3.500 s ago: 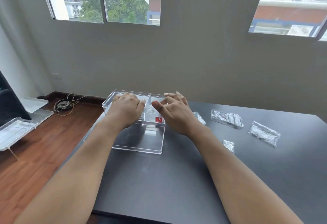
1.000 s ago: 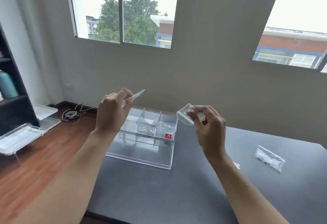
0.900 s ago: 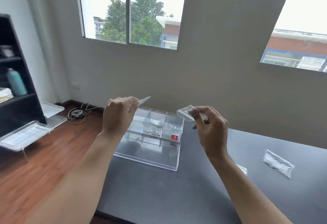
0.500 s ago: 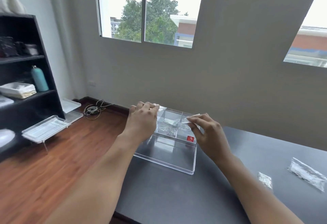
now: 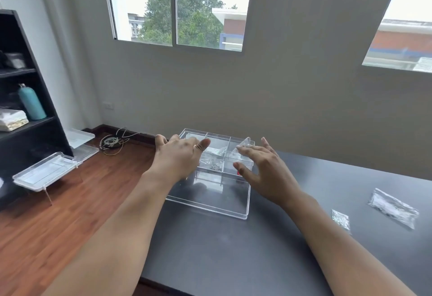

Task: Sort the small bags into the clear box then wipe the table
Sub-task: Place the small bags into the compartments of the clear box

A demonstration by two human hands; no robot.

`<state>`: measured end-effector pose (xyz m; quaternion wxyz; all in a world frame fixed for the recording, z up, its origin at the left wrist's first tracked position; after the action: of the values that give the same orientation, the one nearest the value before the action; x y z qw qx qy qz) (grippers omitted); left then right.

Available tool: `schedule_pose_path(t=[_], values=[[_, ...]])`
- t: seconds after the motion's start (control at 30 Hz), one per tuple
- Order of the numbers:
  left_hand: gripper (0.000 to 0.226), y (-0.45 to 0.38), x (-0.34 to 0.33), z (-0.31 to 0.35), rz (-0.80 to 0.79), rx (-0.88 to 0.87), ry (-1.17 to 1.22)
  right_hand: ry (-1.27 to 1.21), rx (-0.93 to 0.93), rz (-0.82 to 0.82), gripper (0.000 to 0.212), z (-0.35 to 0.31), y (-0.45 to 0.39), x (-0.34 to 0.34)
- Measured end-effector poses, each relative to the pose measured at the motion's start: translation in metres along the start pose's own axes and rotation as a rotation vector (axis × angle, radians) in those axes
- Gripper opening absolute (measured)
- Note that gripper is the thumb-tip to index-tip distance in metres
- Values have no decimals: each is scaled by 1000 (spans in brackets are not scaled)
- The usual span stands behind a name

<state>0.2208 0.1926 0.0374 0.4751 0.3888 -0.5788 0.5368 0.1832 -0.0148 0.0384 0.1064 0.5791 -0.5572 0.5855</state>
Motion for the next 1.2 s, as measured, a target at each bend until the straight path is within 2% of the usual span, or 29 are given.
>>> schedule_pose_path(t=[0.2,0.4,0.5,0.67,0.9,1.1,1.2], values=[[75,-6,-10,1,-22,-32,-81,114,6,10,53,-2,-2,2],[75,-7,-9,3,32,-52,-88,278,10,-100,47,-11,-6,-11],[75,-6,-5,4,63,-55,-104,283,-11,-158,45,-14,-9,-13],[76,-6,-5,4,85,-63,-95,206,-51,-194,60,-9,-7,-15],[76,-7,-6,4,84,-66,-66,409,-35,-221,71,-25,-19,-18],[69,-7,-7,3,74,-65,-6,380,-32,-256,70,-24,-19,-24],[69,-7,-6,4,72,-64,-7,365,-27,-249,60,-26,-19,-21]])
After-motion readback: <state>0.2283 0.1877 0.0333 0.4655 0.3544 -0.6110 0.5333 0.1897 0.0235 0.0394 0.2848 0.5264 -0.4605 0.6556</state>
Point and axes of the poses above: each hand's wrist, its own y-axis away from the middle knuckle, its own x-axis out of the back of the hand, z = x × y, the point moved 9 cm from there along -y, towards the middle knuckle, and after that the axes turned 6 degrees about -y, right-handed, at the moved point
